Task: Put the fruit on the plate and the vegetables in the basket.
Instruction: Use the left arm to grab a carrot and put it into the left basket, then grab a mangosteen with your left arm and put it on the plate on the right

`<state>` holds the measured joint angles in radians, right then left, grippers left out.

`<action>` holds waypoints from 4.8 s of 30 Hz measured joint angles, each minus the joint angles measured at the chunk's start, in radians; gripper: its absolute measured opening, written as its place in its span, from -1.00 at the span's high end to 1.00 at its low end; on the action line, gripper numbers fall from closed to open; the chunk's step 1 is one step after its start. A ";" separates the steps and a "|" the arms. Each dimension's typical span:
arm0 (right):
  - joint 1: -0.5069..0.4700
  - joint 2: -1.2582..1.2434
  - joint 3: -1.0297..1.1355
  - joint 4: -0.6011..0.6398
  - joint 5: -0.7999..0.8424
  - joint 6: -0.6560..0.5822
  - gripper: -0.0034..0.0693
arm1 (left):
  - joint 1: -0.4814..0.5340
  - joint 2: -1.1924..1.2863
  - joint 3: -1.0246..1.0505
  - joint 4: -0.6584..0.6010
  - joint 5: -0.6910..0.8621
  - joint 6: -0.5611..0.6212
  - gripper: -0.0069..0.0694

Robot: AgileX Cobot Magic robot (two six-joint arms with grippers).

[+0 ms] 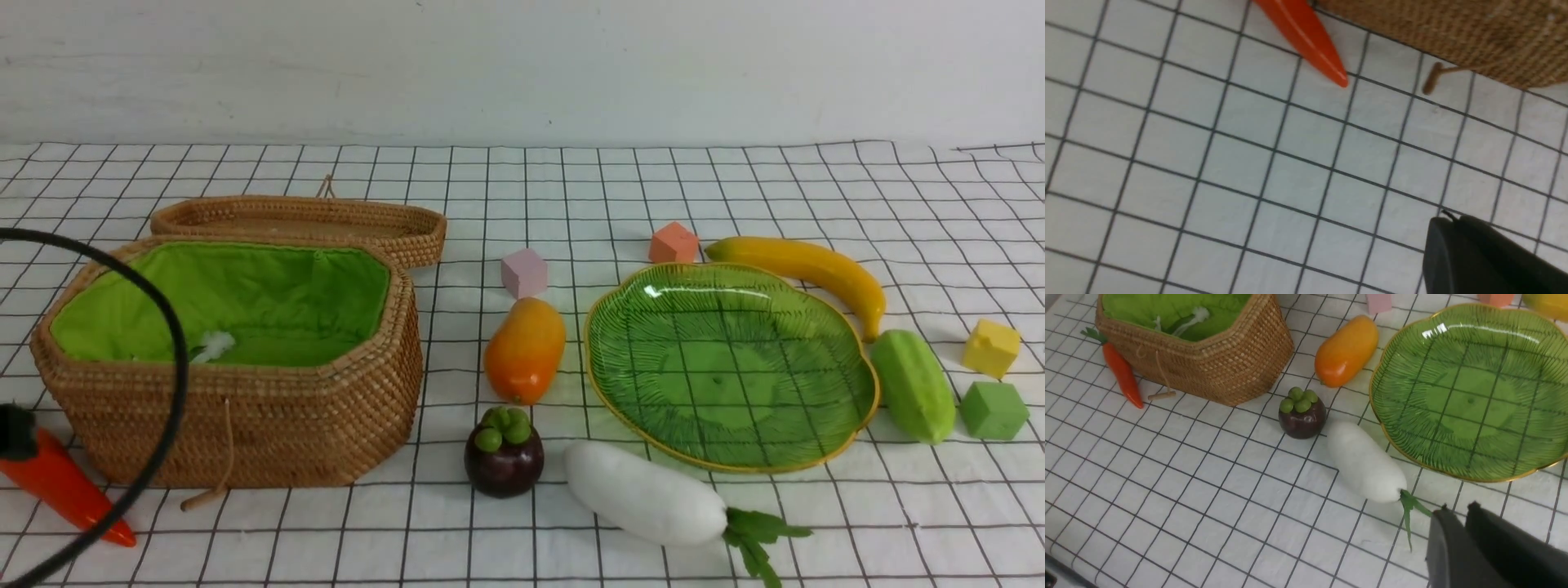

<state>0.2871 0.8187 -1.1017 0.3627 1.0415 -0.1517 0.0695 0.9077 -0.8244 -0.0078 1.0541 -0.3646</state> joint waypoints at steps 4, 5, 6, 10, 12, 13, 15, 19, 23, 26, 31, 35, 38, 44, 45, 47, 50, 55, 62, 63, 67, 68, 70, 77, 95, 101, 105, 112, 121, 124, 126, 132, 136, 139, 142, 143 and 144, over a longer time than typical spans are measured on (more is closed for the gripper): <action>0.000 0.022 0.000 0.006 -0.051 -0.053 0.68 | 0.087 0.002 0.044 -0.042 -0.029 0.008 0.85; 0.000 0.026 0.000 0.011 -0.066 -0.070 0.68 | 0.108 0.005 0.067 -0.052 -0.048 0.011 0.85; 0.000 0.031 0.000 0.020 -0.080 -0.084 0.68 | 0.122 0.012 0.088 -0.058 -0.068 0.011 0.85; 0.000 0.042 -0.001 0.077 -0.108 -0.149 0.68 | 0.166 0.053 0.155 -0.084 -0.178 0.012 0.85; 0.000 0.044 -0.001 0.108 -0.106 -0.177 0.67 | 0.183 0.081 0.166 -0.097 -0.218 0.015 0.85; 0.000 0.044 -0.001 0.128 -0.104 -0.197 0.67 | 0.193 0.103 0.168 -0.107 -0.247 0.016 0.85; 0.000 0.044 -0.001 0.165 -0.096 -0.235 0.66 | 0.204 0.150 0.169 -0.122 -0.302 0.019 0.85; 0.000 0.044 -0.001 0.218 -0.079 -0.291 0.66 | 0.212 0.266 0.169 -0.135 -0.395 0.022 0.70; 0.000 0.044 -0.001 0.243 -0.072 -0.308 0.66 | 0.212 0.364 0.169 -0.171 -0.442 0.035 0.26; 0.001 0.044 -0.001 0.245 -0.071 -0.309 0.66 | 0.212 0.417 0.169 -0.209 -0.471 0.077 -0.11; 0.001 0.044 -0.001 0.245 -0.071 -0.309 0.66 | 0.212 0.484 0.169 -0.269 -0.550 0.175 -0.67; 0.001 0.044 -0.001 0.245 -0.071 -0.310 0.66 | 0.212 0.531 0.169 -0.283 -0.596 0.219 -0.80; 0.001 0.044 -0.001 0.245 -0.071 -0.311 0.66 | 0.212 0.562 0.169 -0.285 -0.619 0.226 -0.77; 0.001 0.044 -0.001 0.245 -0.071 -0.312 0.65 | 0.212 0.602 0.169 -0.271 -0.684 0.233 -0.46; 0.001 0.044 -0.001 0.245 -0.071 -0.312 0.65 | 0.212 0.602 0.169 -0.260 -0.691 0.233 -0.40; 0.001 0.044 -0.001 0.245 -0.070 -0.312 0.65 | 0.212 0.602 0.169 -0.253 -0.699 0.233 -0.33; 0.001 0.044 -0.001 0.245 -0.068 -0.312 0.64 | 0.212 0.602 0.169 -0.242 -0.702 0.233 -0.25; 0.001 0.044 -0.001 0.248 -0.064 -0.312 0.63 | 0.212 0.603 0.169 -0.262 -0.704 0.233 -0.37; 0.001 0.044 -0.001 0.255 -0.064 -0.312 0.63 | 0.212 0.642 0.169 -0.322 -0.746 0.233 -0.71; 0.001 0.044 -0.001 0.255 -0.064 -0.312 0.63 | 0.212 0.647 0.169 -0.328 -0.758 0.233 -0.73; 0.001 0.044 -0.001 0.255 -0.064 -0.312 0.63 | 0.212 0.667 0.166 -0.334 -0.786 0.233 -0.71; 0.001 0.044 -0.001 0.255 -0.064 -0.312 0.63 | 0.212 0.671 0.165 -0.334 -0.791 0.233 -0.68; 0.001 0.044 -0.001 0.255 -0.064 -0.312 0.63 | 0.212 0.677 0.164 -0.334 -0.794 0.233 -0.62; 0.001 0.044 -0.001 0.256 -0.064 -0.312 0.63 | 0.213 0.690 0.158 -0.329 -0.802 0.233 -0.06; 0.001 0.044 -0.001 0.259 -0.055 -0.312 0.61 | 0.214 0.420 0.166 -0.193 -0.596 0.174 0.14; 0.001 0.044 -0.001 0.260 -0.051 -0.319 0.61 | 0.207 0.199 0.164 0.094 -0.449 0.001 0.14; 0.001 0.044 -0.001 0.280 -0.054 -0.425 0.61 | 0.087 0.087 0.090 0.083 -0.420 0.221 0.14; 0.001 0.044 -0.001 0.344 -0.019 -0.607 0.61 | -0.165 0.157 -0.119 -0.021 -0.313 1.086 0.14; 0.001 0.044 -0.001 0.363 0.047 -0.619 0.61 | -0.201 0.469 -0.258 0.125 -0.326 1.548 0.14; 0.001 0.044 -0.001 0.368 0.048 -0.619 0.61 | -0.201 0.539 -0.259 0.221 -0.346 1.509 0.14; 0.001 0.044 -0.001 0.368 0.050 -0.619 0.61 | -0.201 0.565 -0.259 0.285 -0.360 1.452 0.14; 0.001 0.044 -0.001 0.370 0.043 -0.620 0.61 | -0.201 0.561 -0.261 0.370 -0.459 1.267 -0.04; 0.001 0.044 -0.001 0.371 0.019 -0.620 0.61 | -0.202 0.535 -0.261 0.375 -0.471 1.172 -0.52; 0.001 0.044 -0.001 0.371 0.015 -0.620 0.60 | -0.202 0.510 -0.261 0.367 -0.441 1.092 -0.84; 0.001 0.044 -0.001 0.371 0.015 -0.586 0.59 | -0.202 0.475 -0.261 0.271 -0.421 0.920 -0.89; 0.001 0.044 -0.001 0.371 0.016 -0.566 0.59 | -0.203 0.458 -0.261 0.214 -0.422 0.841 -0.85; 0.001 0.044 -0.001 0.371 0.016 -0.560 0.59 | -0.206 0.451 -0.261 0.202 -0.422 0.825 -0.83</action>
<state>0.2883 0.8630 -1.1029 0.7336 1.0577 -0.7118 -0.1368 1.3590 -1.0854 0.1941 0.6323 0.4605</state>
